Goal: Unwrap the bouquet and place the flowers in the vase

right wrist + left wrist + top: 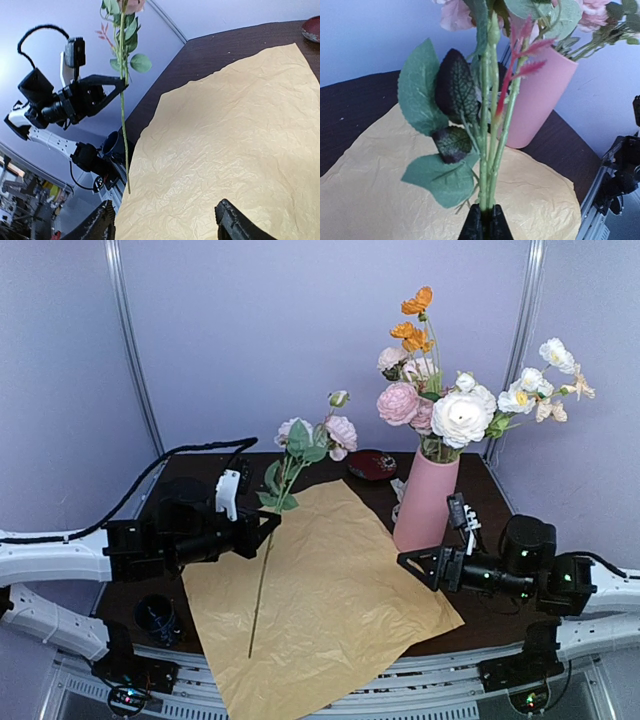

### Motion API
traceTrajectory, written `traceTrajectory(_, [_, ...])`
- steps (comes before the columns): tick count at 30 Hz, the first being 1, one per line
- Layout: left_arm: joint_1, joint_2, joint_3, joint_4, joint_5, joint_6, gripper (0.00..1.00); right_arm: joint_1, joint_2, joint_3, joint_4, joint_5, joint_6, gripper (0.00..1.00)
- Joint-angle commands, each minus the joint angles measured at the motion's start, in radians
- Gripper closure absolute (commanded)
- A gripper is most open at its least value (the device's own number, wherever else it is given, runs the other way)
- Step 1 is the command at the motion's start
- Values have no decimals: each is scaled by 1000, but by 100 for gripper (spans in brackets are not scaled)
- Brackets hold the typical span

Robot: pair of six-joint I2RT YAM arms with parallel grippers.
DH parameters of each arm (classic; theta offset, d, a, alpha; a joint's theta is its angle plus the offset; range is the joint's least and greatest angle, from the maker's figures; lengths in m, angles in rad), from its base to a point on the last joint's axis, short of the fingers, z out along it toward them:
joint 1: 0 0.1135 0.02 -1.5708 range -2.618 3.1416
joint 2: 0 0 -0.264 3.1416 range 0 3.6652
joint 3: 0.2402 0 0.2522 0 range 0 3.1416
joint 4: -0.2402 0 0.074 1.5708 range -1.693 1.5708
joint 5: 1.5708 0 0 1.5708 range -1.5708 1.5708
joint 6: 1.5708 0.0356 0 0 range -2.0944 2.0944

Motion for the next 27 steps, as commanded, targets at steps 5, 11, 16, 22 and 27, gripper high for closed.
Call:
traceTrajectory(5, [0, -210, -165, 317, 240, 145, 100, 352, 334, 208, 250, 528, -213, 32])
traceTrajectory(11, [0, -283, -200, 381, 341, 164, 100, 352, 557, 404, 432, 508, -274, 35])
traceTrajectory(16, [0, -299, -193, 389, 391, 174, 100, 350, 697, 599, 390, 457, -297, 37])
traceTrajectory(22, [0, -283, -178, 400, 466, 188, 100, 317, 770, 705, 368, 421, -267, 41])
traceTrajectory(27, [0, -280, -156, 379, 498, 223, 100, 314, 822, 775, 322, 387, -263, 45])
